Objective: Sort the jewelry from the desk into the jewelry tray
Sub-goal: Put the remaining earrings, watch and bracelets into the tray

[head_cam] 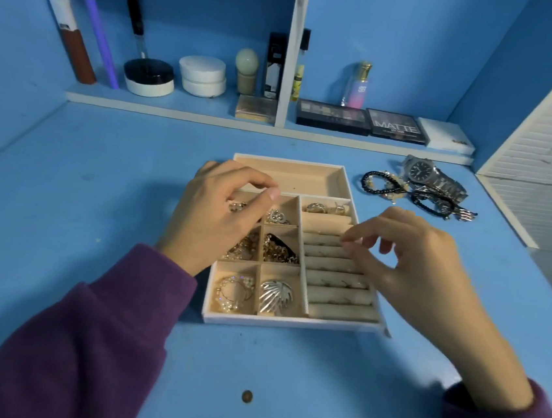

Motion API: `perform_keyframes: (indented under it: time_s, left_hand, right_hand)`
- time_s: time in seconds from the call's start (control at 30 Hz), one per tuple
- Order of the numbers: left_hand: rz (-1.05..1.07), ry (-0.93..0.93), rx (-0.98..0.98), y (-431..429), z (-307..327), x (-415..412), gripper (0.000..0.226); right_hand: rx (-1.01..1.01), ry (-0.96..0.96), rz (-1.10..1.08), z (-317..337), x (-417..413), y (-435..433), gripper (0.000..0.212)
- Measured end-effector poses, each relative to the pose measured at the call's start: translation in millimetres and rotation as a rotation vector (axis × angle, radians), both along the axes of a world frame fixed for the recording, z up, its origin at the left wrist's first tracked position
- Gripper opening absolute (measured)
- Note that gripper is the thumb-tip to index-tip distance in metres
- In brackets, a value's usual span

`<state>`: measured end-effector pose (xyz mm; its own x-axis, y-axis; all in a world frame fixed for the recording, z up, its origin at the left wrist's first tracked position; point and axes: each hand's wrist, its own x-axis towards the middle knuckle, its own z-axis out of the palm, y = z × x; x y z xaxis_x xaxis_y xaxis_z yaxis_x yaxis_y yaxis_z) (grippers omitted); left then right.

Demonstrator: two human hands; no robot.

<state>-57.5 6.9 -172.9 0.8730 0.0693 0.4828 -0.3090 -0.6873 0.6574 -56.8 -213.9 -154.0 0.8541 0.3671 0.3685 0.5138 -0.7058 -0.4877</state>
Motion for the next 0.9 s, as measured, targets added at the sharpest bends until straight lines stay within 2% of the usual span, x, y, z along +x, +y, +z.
perform_keyframes:
  time_s: [0.1,0.2,0.33,0.47,0.9]
  left_hand:
    - [-0.005,-0.009,0.018,0,0,0,0.031]
    - [-0.014,-0.002,-0.008,-2,3,-2,0.027]
    - [0.001,0.000,-0.005,-4,4,-4,0.015]
    - [-0.005,0.006,0.000,-6,4,-5,0.010]
    - [0.004,0.012,0.006,-3,4,-4,0.017]
  right_hand:
    - [-0.055,0.177,-0.067,7,22,-34,0.010]
    - [-0.209,0.410,-0.067,14,36,-61,0.016]
    - [-0.330,0.560,-0.049,23,36,-77,0.025]
    - [-0.395,0.598,-0.023,25,31,-80,0.033]
    - [-0.404,0.516,-0.011,22,30,-63,0.036]
